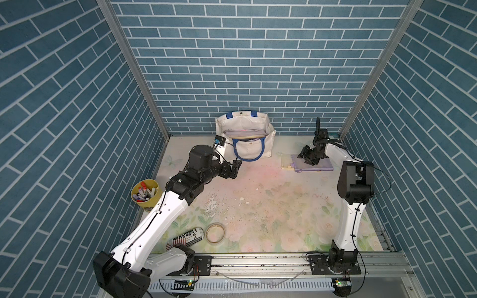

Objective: Put the pencil pouch into the canvas bag
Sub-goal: Place the pencil pouch in the canvas bag, then move the pencil pouches to the center of the board.

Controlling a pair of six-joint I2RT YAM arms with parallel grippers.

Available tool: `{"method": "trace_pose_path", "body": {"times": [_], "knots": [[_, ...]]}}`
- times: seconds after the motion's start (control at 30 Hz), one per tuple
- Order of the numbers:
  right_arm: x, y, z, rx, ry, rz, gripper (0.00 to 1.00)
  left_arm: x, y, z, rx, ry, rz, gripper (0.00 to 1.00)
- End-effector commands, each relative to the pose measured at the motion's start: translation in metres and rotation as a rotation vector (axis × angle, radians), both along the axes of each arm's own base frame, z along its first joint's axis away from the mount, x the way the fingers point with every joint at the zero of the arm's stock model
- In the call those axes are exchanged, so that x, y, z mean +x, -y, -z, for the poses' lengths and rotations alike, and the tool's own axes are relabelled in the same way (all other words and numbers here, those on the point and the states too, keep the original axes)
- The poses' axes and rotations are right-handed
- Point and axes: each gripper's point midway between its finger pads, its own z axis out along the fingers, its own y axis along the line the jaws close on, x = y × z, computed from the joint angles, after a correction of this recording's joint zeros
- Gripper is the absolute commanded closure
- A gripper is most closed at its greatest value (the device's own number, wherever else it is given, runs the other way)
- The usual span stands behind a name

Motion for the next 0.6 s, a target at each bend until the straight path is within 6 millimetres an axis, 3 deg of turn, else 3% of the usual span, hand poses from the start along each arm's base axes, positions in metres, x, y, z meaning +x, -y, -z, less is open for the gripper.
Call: {"method": "trace_pose_path", "body": {"times": [0.0, 0.1, 0.13, 0.3, 0.57], "knots": [[-0.003, 0.004, 0.021, -0.022, -0.027, 0.005, 0.47, -0.01, 0.008, 0.012, -0.064, -0.099, 0.022, 0.0], [-0.019, 0.002, 0.039, -0.001, -0.056, 0.035, 0.48, -0.011, 0.011, 0.022, -0.076, -0.14, 0.026, 0.01], [-0.023, -0.001, 0.03, 0.01, -0.037, 0.041, 0.48, -0.012, 0.013, 0.024, -0.087, -0.151, 0.03, 0.01], [-0.067, -0.025, 0.045, 0.017, -0.088, 0.008, 0.48, -0.012, 0.024, 0.044, -0.13, -0.22, 0.056, 0.01], [-0.154, -0.118, 0.05, 0.092, -0.148, -0.183, 0.48, -0.005, 0.035, 0.067, -0.123, -0.276, 0.075, 0.01]]}}
